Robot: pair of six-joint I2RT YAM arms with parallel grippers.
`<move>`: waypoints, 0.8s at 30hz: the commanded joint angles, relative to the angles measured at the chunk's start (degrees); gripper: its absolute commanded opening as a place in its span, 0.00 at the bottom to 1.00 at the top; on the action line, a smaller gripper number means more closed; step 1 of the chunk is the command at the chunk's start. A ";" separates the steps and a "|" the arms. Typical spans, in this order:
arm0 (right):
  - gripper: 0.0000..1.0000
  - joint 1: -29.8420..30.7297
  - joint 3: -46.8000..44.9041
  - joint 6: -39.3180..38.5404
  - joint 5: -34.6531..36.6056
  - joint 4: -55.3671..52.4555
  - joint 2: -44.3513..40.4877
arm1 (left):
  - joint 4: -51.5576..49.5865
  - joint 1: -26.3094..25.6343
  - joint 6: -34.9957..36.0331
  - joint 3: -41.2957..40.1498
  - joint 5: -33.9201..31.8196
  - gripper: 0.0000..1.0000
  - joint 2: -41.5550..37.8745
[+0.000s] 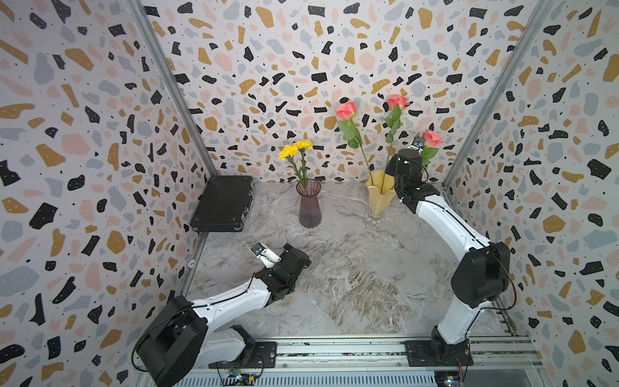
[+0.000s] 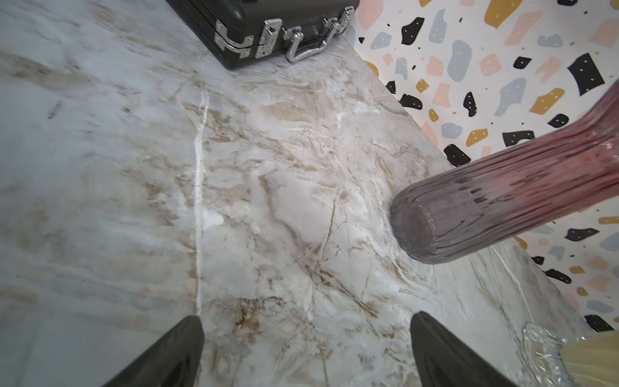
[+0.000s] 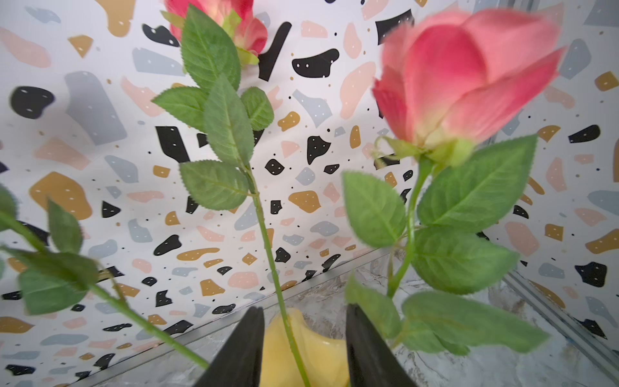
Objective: Arrange the flowers in different vases according to their colors
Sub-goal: Insert the flower into the vase.
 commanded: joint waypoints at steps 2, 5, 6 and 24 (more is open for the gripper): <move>0.45 3.03 -2.93 0.80 -1.00 -0.89 -8.34 | 4.19 0.06 5.36 0.89 2.97 0.99 0.05; 0.45 5.02 -6.60 -0.14 -2.46 -1.29 -13.29 | 14.96 0.06 16.03 -1.12 8.45 1.00 0.12; 0.46 5.49 -8.09 0.00 -3.65 -1.84 -14.95 | 19.64 0.06 22.11 -1.82 12.75 0.99 0.43; 0.75 9.96 -60.65 -10.33 -27.59 13.09 -32.12 | 29.17 0.06 41.78 5.05 44.52 0.99 12.95</move>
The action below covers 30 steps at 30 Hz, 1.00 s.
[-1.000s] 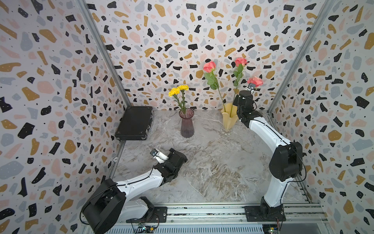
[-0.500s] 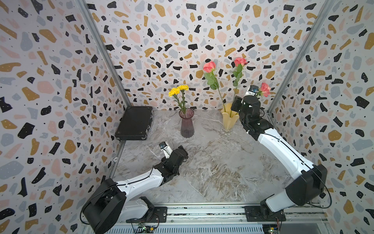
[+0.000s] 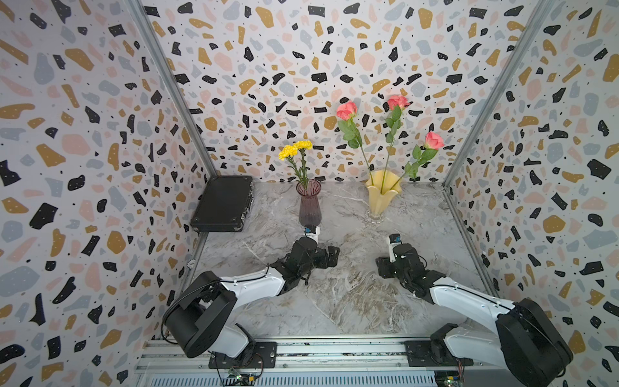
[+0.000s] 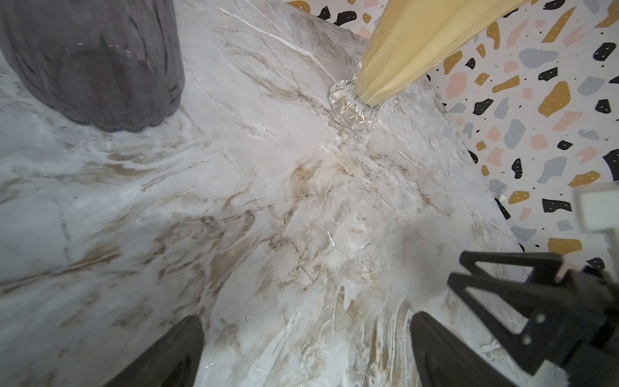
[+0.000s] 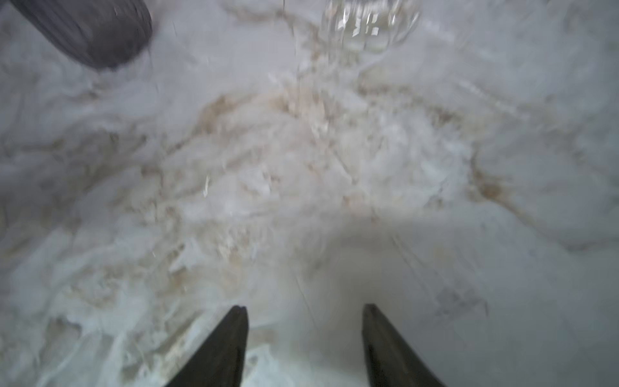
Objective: Arrange the flowers in different vases according to their colors
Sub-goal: Insert the flower into the vase, then reset both arms
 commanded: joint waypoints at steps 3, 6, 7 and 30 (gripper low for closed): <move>1.00 0.37 7.66 -5.31 0.06 4.20 -0.63 | 1.52 0.08 2.58 1.26 0.78 1.00 1.78; 1.00 0.38 5.92 -5.92 5.11 5.43 -3.20 | 0.23 0.08 3.24 2.79 1.98 0.99 3.49; 1.00 0.41 5.13 -5.97 7.35 5.77 -4.73 | -0.83 0.08 3.49 3.49 2.54 0.99 3.90; 1.00 0.37 9.25 -10.18 13.40 9.54 -0.38 | 0.62 0.08 1.85 -1.20 -2.54 0.99 -5.07</move>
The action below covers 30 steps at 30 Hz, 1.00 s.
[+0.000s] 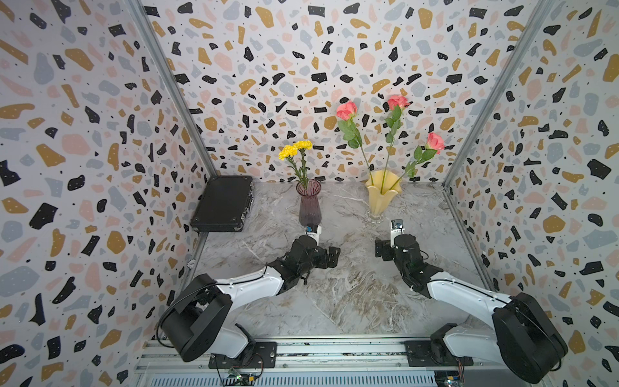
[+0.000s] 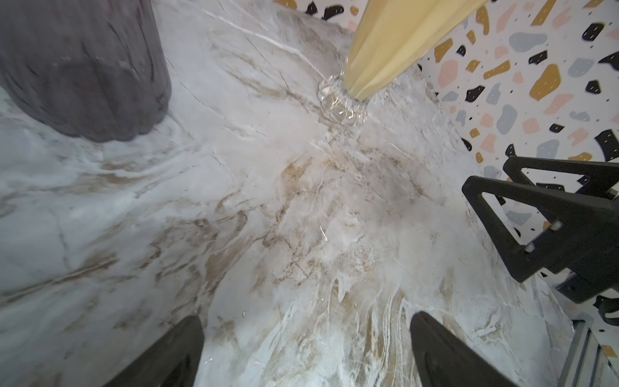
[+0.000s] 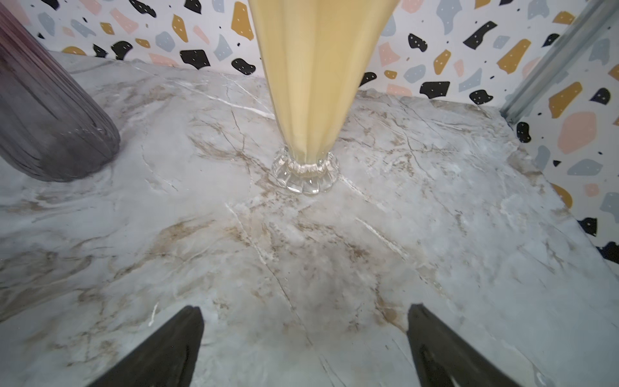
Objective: Arrange the flowers in different vases according to their colors
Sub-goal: Reset both arms
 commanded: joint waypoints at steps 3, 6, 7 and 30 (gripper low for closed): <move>1.00 0.11 6.49 -4.04 -0.79 -3.74 -3.28 | 2.78 0.08 -0.09 -1.40 -3.08 0.99 -3.08; 1.00 0.13 5.12 -12.22 3.06 1.05 -2.31 | 2.35 0.08 0.32 -2.13 -4.92 0.99 -4.96; 1.00 0.08 4.00 -16.51 4.86 3.69 -1.70 | 2.44 0.08 0.23 -2.59 -5.96 0.99 -5.75; 0.99 -11.69 -12.01 -25.04 12.01 37.49 14.88 | 1.56 0.08 -0.65 -2.86 -9.07 0.99 -6.32</move>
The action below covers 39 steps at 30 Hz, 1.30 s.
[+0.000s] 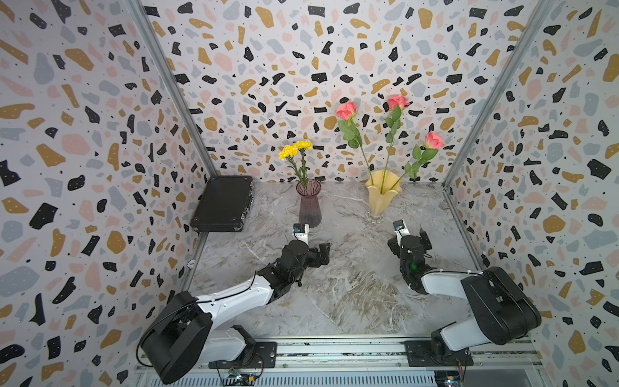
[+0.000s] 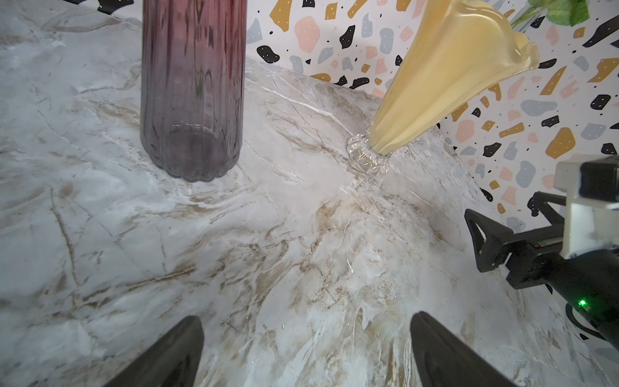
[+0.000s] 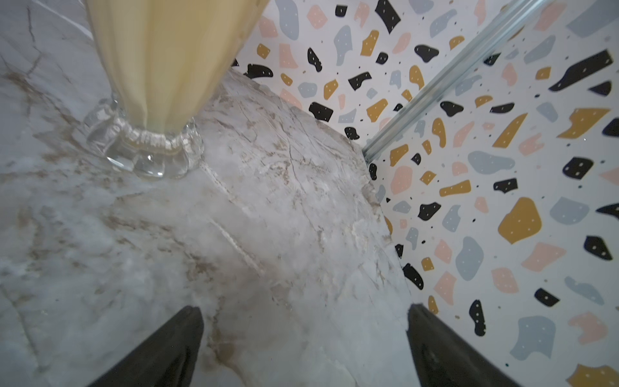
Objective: Arrange the flowers in different vases according to their colors
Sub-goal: Reset both arms
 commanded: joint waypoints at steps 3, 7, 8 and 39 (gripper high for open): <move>0.99 -4.33 -3.16 6.61 -4.63 6.54 -0.55 | 0.84 0.05 -0.26 1.51 0.48 0.99 1.16; 0.99 -11.62 -3.31 12.85 -15.97 2.92 -2.23 | 0.87 0.04 -0.35 1.60 0.49 0.99 2.35; 0.99 -12.92 -3.70 13.85 -17.83 3.89 -1.76 | 0.93 0.06 -0.50 1.69 0.45 0.99 2.74; 1.00 -15.00 -4.38 13.92 -23.16 7.33 1.40 | -0.35 0.06 22.13 -3.04 -20.74 1.00 -2.73</move>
